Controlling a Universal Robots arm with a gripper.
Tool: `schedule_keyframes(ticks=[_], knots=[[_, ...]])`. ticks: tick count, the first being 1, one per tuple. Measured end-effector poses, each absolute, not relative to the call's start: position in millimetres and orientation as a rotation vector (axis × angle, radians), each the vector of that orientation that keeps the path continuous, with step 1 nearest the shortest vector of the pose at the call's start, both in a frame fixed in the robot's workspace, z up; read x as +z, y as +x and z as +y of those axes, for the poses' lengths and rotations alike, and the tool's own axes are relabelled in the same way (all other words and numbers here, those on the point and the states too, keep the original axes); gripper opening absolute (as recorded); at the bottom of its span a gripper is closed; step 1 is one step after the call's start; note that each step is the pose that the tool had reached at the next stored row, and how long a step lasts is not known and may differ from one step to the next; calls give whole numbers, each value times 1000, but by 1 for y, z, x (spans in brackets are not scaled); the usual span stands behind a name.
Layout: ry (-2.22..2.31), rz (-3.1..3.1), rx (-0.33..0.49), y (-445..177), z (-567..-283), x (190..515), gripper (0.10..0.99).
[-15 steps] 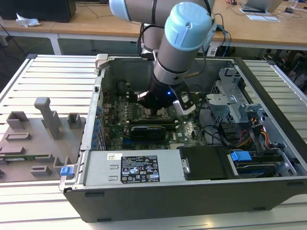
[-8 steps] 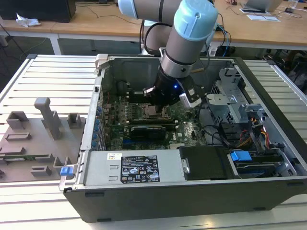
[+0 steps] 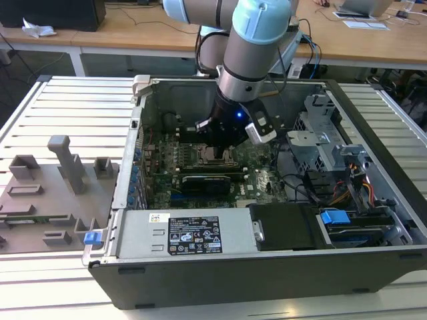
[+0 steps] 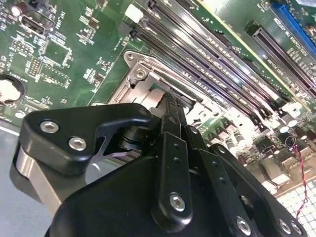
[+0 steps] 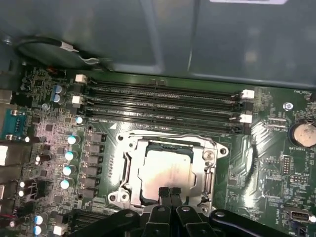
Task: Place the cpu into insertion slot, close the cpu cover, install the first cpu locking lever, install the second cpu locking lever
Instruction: 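Install the second cpu locking lever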
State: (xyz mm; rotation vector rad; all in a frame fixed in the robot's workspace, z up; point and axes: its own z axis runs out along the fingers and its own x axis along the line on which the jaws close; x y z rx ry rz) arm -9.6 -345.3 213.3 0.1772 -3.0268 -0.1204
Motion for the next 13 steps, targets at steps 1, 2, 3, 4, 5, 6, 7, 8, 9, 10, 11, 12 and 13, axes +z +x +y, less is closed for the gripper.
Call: schedule_keyframes(ticks=[1, 2, 3, 4, 5, 6, 7, 8, 9, 10, 11, 12, 13], knots=[[177, -3029, -108, -11, -343, 213, 106], [177, -3030, -100, -12, -342, 213, 106], [176, -3030, -87, -12, -338, 213, 106], [175, -3030, -77, -13, -336, 213, 106], [174, -3030, -63, -13, -333, 213, 106], [173, -3030, -45, -13, -330, 214, 106], [173, -3030, -38, -13, -329, 218, 106], [174, -3031, -38, -12, -329, 224, 106], [174, -3031, -38, -12, -329, 229, 106], [173, -3031, -38, -13, -329, 237, 106], [173, -3032, -37, -13, -329, 246, 106], [173, -3032, -38, -13, -329, 253, 106], [173, -3032, -37, -13, -329, 257, 106]])
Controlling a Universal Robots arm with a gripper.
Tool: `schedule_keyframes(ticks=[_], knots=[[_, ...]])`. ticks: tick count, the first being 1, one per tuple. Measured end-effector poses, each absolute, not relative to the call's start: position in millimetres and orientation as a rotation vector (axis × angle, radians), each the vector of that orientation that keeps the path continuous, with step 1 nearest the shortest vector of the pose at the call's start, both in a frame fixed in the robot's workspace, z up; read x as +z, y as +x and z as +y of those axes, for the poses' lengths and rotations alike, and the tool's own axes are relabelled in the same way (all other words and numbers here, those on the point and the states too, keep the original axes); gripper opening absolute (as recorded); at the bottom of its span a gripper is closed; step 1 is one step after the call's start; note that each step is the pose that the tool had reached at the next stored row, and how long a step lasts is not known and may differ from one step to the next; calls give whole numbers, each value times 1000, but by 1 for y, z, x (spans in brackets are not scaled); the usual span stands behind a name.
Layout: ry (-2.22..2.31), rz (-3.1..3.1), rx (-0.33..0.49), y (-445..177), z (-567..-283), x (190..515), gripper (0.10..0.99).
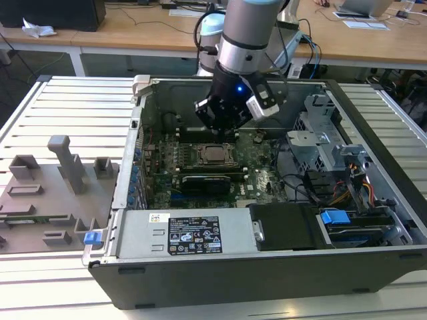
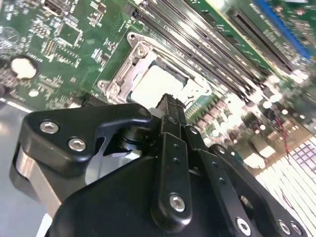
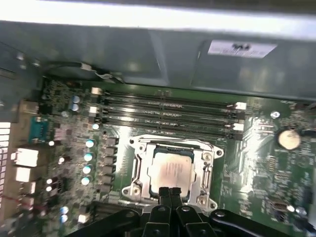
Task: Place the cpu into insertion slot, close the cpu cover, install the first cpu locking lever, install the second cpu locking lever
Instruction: 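Install the second cpu locking lever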
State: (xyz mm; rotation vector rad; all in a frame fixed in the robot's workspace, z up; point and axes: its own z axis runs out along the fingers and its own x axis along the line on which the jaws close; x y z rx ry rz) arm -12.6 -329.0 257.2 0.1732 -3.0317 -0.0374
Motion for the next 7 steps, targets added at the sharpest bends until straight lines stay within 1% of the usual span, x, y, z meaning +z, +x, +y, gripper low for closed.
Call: schedule_keyframes(ticks=[2, 7], knots=[[173, -3032, -38, -13, -329, 265, 106], [173, -3032, -38, -13, -329, 265, 106]])
